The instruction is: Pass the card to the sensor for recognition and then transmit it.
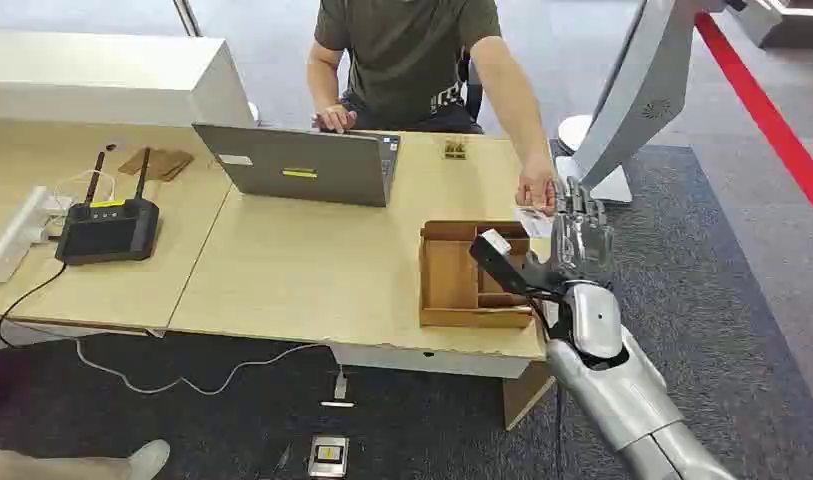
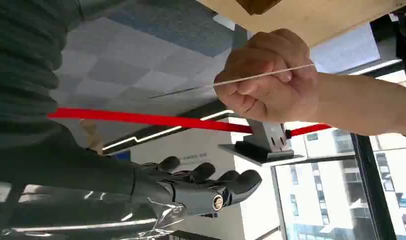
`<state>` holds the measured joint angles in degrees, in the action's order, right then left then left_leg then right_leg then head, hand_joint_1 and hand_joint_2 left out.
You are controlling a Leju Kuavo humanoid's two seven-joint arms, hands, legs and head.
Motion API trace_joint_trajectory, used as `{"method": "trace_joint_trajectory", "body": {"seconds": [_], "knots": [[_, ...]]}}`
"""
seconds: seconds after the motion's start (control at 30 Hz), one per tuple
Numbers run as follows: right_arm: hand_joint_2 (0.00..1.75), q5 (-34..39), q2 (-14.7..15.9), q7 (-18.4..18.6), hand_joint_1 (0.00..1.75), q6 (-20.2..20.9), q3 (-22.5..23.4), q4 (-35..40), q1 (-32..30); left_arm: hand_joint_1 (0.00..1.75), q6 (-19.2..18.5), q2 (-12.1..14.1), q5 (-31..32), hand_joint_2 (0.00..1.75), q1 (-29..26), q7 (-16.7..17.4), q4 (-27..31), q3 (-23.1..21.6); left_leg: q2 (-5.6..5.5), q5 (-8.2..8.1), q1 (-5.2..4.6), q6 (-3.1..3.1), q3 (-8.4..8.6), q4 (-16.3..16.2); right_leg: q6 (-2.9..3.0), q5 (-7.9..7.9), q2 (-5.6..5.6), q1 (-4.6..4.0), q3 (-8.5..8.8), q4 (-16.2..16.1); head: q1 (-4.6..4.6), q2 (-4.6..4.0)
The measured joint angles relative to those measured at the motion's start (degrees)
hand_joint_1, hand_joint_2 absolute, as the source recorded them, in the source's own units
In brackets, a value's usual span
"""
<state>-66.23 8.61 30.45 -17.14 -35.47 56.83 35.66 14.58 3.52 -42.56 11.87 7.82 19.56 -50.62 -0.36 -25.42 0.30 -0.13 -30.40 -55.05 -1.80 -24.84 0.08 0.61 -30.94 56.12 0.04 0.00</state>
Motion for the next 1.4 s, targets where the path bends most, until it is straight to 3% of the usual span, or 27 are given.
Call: {"method": "trace_joint_trajectory", "body": {"seconds": [0.07,0.63,0.93,1.2,1.4], "knots": [[1.75,-0.02,-0.07,-0.11,1.75,0.00,0.00,-0.31,0.02,0.00,0.00,-0.02,0.00,1.75,-0.01,0.00,0.00,0.00,0.00,0.00,0.00,0.00,0.00,0.00,0.00,0.00,0.00,0.00,0.00,0.00,0.00,0.00],[1.75,0.33,-0.53,-0.31,1.75,0.39,1.03,-2.58,0.69,0.00,0.52,-0.07,0.07,1.75,-0.07,-0.09,-0.11,0.00,0.00,0.00,0.00,0.00,0.00,0.00,0.00,0.00,0.00,0.00,0.00,0.00,0.00,0.00],[1.75,5.00,-0.46,-2.97,1.75,-3.43,2.44,-0.71,-0.33,0.00,0.52,-0.05,-0.42,1.75,-0.48,-1.07,-0.50,0.00,0.00,0.00,0.00,0.00,0.01,0.00,0.00,0.00,0.00,0.00,-0.01,0.00,0.00,0.00],[1.75,24.43,1.20,-11.25,1.75,-8.98,6.62,8.26,-7.23,0.00,1.13,0.02,-1.97,1.75,-1.80,-2.40,-0.79,0.11,0.00,-0.03,0.00,0.01,0.02,-0.01,0.00,-0.01,0.00,0.00,-0.01,-0.04,0.00,0.00],[1.75,33.74,2.97,-14.56,1.75,-10.14,9.29,14.07,-13.41,0.00,2.16,0.50,-4.91,1.75,-3.18,-3.50,-1.07,0.68,0.01,-0.04,0.00,0.01,0.01,0.00,0.00,-0.01,0.04,0.00,-0.02,-0.04,0.00,0.00]]}}
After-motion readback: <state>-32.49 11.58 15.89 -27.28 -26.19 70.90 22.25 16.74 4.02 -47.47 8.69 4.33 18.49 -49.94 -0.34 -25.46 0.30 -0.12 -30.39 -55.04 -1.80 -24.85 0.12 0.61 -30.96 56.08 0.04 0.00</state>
